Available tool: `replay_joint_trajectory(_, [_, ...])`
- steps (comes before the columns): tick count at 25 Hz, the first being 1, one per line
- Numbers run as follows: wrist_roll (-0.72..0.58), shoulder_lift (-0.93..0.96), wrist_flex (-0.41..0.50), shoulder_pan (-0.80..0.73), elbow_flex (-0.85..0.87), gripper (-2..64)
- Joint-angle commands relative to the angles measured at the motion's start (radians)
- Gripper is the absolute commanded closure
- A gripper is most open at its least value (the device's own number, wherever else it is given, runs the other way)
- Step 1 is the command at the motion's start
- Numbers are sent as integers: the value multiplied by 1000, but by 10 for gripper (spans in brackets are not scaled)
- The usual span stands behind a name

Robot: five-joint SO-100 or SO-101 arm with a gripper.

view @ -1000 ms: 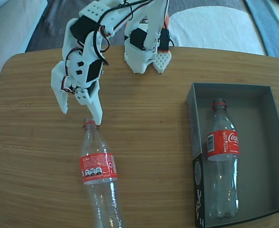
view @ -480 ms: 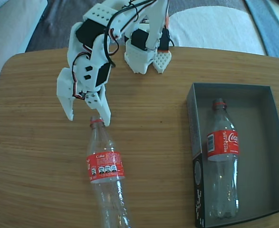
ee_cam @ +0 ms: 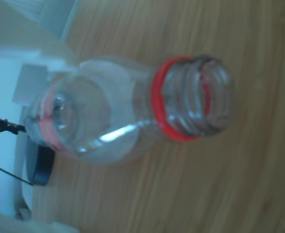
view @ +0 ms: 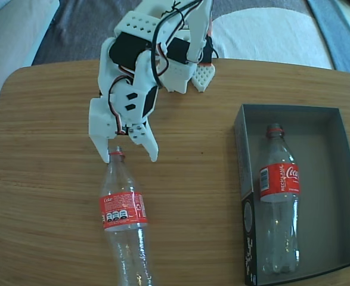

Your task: Grasp the bottles and put them in the box.

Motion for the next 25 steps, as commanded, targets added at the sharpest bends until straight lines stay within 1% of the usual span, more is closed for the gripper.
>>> replay_joint_trajectory(1, [-5,-38,-6,2,-28,201])
replay_joint_trajectory(5, [-5,-104,-86,20,-32,202])
replay_joint_trajectory(7, [-5,-110,-104,29,-32,200])
replay_joint_trajectory(10, [-15,-109,-104,57,-34,199])
replay_joint_trajectory(15, [-104,-124,-104,147,-29,205])
replay_joint_trajectory(17, [-115,-124,-104,167,-20,205])
replay_joint_trajectory(25, [-104,-126,-104,133,-2,206])
